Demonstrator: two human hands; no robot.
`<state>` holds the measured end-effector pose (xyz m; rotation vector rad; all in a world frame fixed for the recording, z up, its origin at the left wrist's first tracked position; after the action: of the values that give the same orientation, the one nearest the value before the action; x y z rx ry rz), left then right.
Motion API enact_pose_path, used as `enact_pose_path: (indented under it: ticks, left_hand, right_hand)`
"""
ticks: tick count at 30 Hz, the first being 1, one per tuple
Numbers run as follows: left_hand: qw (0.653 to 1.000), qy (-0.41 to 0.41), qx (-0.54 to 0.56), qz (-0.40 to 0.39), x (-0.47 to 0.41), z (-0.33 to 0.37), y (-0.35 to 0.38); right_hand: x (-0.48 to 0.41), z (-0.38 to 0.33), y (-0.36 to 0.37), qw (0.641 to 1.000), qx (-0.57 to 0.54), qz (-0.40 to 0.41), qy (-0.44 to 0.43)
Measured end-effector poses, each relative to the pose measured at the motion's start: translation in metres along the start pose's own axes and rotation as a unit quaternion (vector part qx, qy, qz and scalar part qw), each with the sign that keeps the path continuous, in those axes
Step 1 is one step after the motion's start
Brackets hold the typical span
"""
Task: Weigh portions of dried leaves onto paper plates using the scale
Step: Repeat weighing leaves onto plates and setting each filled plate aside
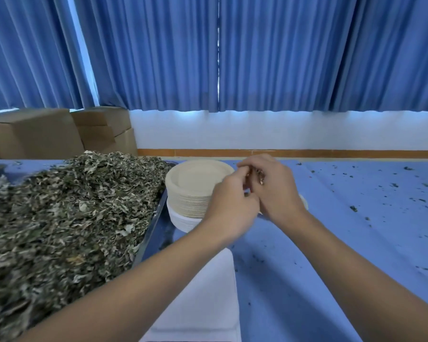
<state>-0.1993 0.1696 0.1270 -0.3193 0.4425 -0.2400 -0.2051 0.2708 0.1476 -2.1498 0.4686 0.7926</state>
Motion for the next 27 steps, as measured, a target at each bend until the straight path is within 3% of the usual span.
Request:
enact_pose_path:
  ticks: [3,7,13,18,24,27]
  left_hand:
    - [0.999,0.000,0.022,0.027,0.029,-0.013,-0.045]
    - [0.997,-0.041,-0.047,0.044,0.067,-0.049,-0.087]
    - [0.971,-0.121,-0.197,-0.056,0.086,-0.086,-0.113]
    - [0.960,-0.127,-0.224,-0.106,0.089,-0.092,-0.113]
    - [0.978,-0.118,-0.164,-0.054,0.067,-0.084,-0.120]
    - [0.972,-0.024,-0.235,0.011,0.039,-0.060,-0.132]
  right_hand:
    - [0.004,-0.033,0.026,0.995,0.016,-0.095,-0.032]
    - [0.010,-0.044,0.061,0.976,0.062,-0.205,-0.044]
    - [-0.001,-0.038,0.074,0.974,0.069,-0.214,-0.024]
    - [-0.015,-0.039,0.078,0.962,0.090,-0.257,-0.033]
    - [-0.024,-0.030,0.077,0.957,0.036,-0.289,-0.001]
    - [-0.024,-0.028,0.078,0.957,0.017,-0.288,-0.004]
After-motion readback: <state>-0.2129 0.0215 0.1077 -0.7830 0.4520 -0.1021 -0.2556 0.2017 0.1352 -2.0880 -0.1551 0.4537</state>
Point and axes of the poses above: each hand's wrist, its own x-axis away from the middle knuckle, its own y-axis out of the palm, z = x × y, the point moved 8 cm from there along -x, towards the middle knuckle, and after that the axes turned 3 degrees about x, right-handed, at the moved point
